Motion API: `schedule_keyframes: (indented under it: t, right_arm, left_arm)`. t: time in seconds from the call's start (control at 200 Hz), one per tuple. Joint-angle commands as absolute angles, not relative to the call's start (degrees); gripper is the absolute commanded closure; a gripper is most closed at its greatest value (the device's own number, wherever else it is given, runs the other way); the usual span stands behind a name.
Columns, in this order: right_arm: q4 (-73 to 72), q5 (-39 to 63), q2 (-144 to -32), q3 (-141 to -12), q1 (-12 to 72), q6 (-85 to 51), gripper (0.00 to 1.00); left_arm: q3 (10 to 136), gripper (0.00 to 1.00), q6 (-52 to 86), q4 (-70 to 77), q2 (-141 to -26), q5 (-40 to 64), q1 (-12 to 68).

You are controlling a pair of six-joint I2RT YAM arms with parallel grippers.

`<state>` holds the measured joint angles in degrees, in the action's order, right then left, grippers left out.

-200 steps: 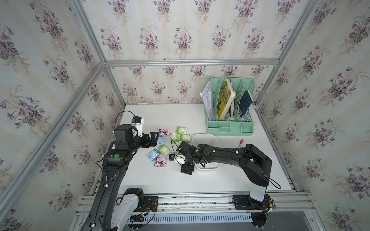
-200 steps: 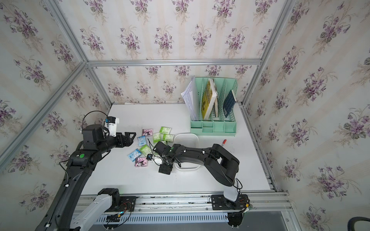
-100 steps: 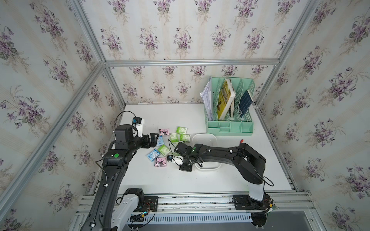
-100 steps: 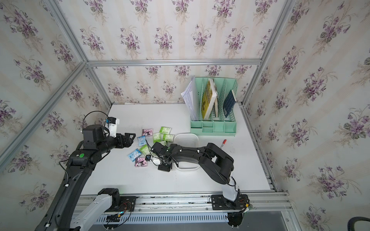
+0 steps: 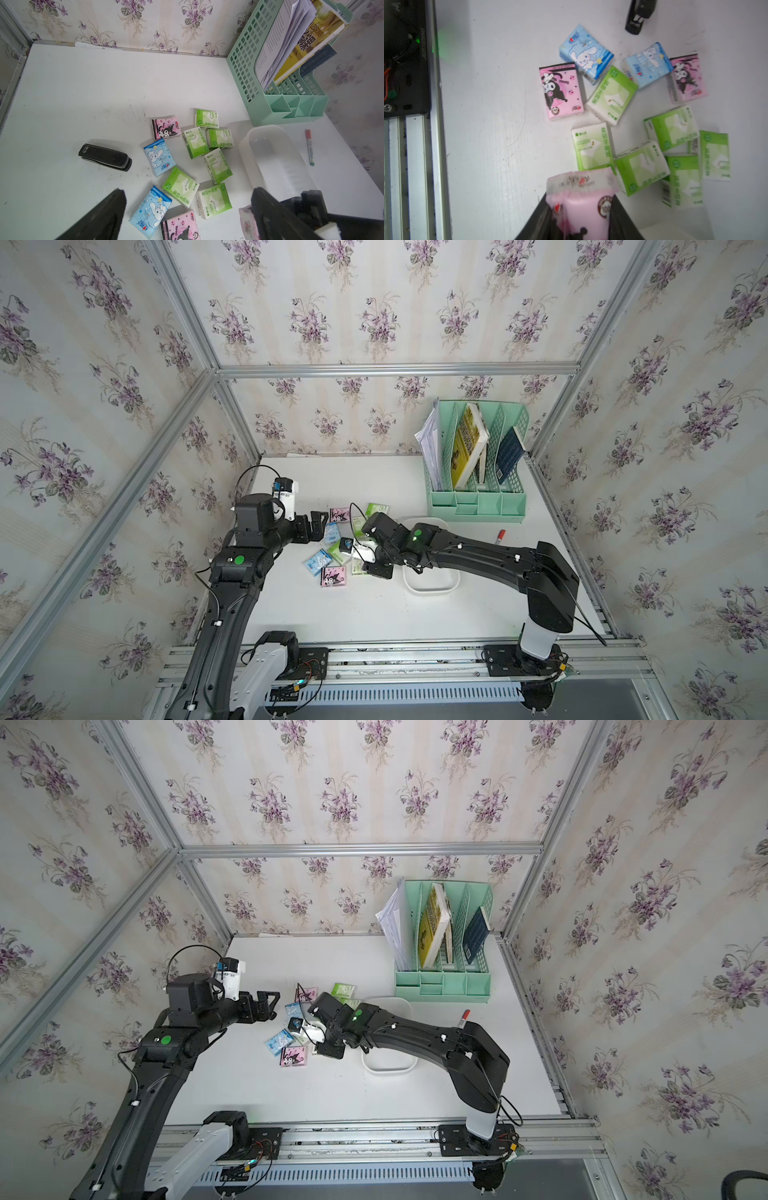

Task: Put the pocket tissues into the storage box
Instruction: Pick up the pocket tissues from the center of the board, then place the pocket tissues in the storage box.

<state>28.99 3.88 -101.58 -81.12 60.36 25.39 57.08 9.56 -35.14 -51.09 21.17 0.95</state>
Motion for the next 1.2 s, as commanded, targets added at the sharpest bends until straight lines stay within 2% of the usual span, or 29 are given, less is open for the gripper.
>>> schedule_keyframes:
  t: [0.0,0.225,0.385,0.884,1.059,1.139,1.194]
  right_arm:
    - [30.9,1.9,-99.0,-80.3,56.2,25.8,0.63]
    - [29.9,0.1,-93.3,-73.2,45.8,25.7,0.64]
    - [28.9,1.8,-93.8,-70.9,40.4,25.0,0.64]
    - [24.5,5.8,-102.5,-71.0,38.7,26.6,0.65]
    - [24.2,6.0,-105.8,-72.6,38.7,26.4,0.57]
    - [24.1,5.6,-106.8,-73.4,38.7,25.7,0.49]
    - [23.7,5.5,-106.8,-73.4,38.5,25.0,0.4]
  left_arm:
    - [57.8,0.01,10.6,-34.6,-51.5,22.1,1.1]
    - [57.7,0.01,11.3,-33.5,-52.1,22.2,2.8]
    - [58.5,0.01,10.8,-33.6,-53.2,20.8,4.6]
    - [58.1,0.01,10.1,-33.8,-53.6,18.0,6.4]
    - [57.9,0.01,10.2,-33.7,-54.1,18.0,6.4]
    - [57.9,0.01,10.2,-33.6,-54.3,18.1,6.5]
    - [58.0,0.01,10.2,-33.6,-54.4,18.2,6.5]
